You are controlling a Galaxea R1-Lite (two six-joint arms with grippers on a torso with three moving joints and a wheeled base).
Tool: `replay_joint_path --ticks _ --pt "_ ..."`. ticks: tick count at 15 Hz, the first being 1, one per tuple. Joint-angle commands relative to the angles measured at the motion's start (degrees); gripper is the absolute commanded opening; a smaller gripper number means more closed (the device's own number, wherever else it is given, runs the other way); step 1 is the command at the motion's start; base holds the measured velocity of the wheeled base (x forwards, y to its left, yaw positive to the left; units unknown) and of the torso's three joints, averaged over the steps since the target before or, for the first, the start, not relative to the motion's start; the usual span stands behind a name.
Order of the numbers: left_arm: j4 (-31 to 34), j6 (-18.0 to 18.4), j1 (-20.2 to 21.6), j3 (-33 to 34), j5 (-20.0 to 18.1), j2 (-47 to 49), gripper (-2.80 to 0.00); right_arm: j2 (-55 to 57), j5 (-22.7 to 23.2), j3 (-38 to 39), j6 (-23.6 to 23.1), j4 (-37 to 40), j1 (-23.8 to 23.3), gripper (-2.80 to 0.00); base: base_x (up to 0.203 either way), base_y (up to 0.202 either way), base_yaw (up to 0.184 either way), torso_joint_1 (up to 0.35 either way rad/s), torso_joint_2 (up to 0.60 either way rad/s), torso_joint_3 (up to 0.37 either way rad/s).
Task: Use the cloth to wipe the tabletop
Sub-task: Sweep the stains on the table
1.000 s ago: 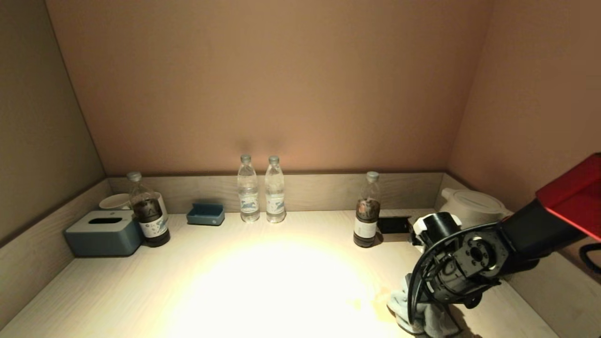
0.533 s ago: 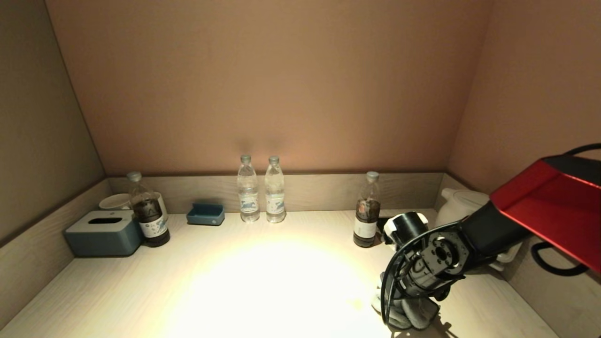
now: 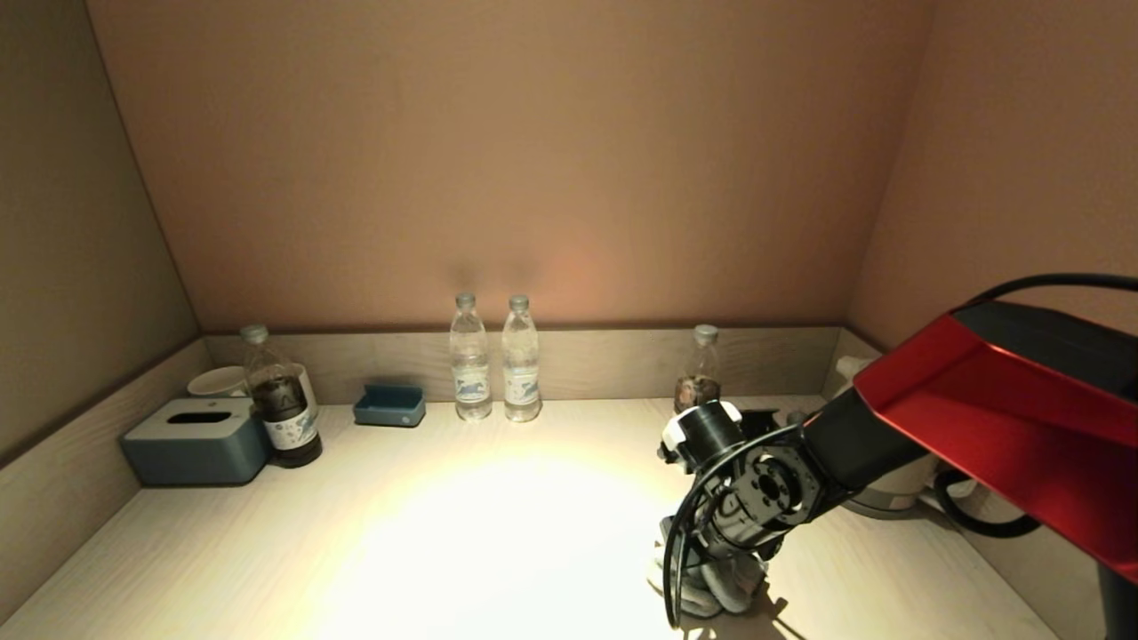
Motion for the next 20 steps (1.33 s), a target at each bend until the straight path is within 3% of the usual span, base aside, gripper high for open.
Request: replay_joint_path --ticks 1,13,20 --pt "0.0 0.0 0.0 0.0 0.0 0.0 -2.8 1.1 -0.1 -1.0 0.0 0.0 2.3 -2.8 0.0 0.0 0.0 0.0 0.0 0.0" --pt "0.0 0.0 0.0 0.0 0.1 0.0 -2.8 2.2 -0.7 -5.2 -0.9 -0.1 16.5 -2.8 0.0 0.0 0.0 0.0 0.0 0.0" --pt "0.0 0.0 0.0 0.0 0.0 0.0 -2.8 8.5 -0.8 -14.9 -1.0 0.3 18.0 -2.8 0.0 0.0 0.0 0.0 0.0 0.0"
